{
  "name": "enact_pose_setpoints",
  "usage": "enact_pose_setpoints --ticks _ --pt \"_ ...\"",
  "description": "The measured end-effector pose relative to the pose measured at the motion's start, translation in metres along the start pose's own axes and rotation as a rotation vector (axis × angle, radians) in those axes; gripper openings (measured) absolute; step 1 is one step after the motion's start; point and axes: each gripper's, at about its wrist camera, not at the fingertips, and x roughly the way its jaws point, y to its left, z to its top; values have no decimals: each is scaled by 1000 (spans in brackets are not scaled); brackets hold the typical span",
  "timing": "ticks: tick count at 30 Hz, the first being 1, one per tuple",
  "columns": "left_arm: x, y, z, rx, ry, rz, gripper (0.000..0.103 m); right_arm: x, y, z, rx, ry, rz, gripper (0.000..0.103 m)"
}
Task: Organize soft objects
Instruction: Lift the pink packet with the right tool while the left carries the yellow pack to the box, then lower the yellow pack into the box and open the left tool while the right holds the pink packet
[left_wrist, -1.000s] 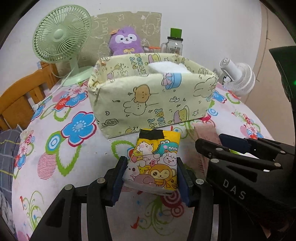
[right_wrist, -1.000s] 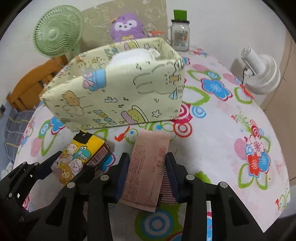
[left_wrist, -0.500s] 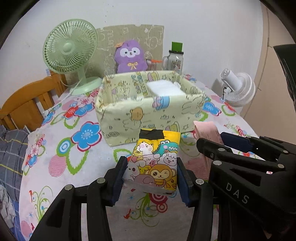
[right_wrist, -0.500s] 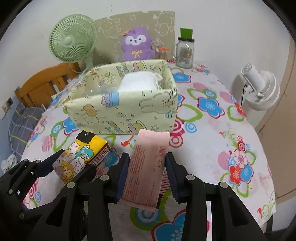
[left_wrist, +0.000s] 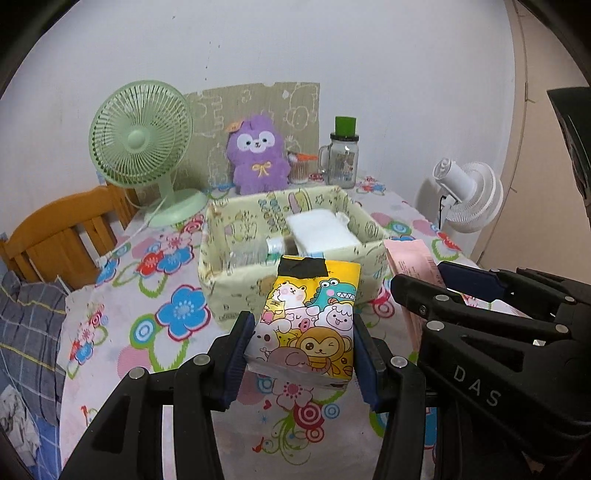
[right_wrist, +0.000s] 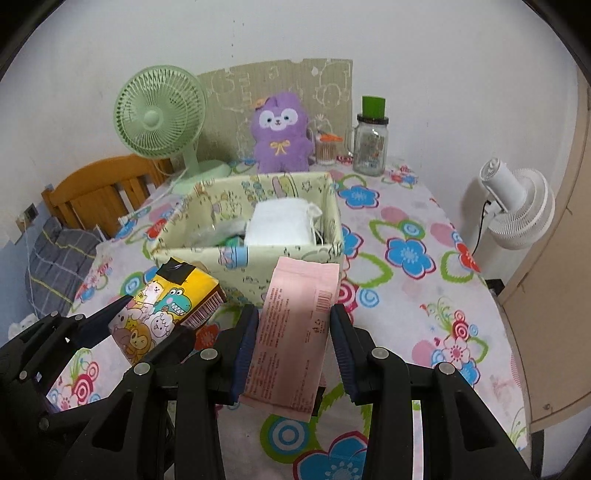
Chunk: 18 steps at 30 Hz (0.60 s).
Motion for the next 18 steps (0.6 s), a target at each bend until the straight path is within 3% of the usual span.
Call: enact_pose_setpoints --ticks 18 --pt "-16 4 36 2 -92 12 52 -22 -1 40 -33 -98 23 43"
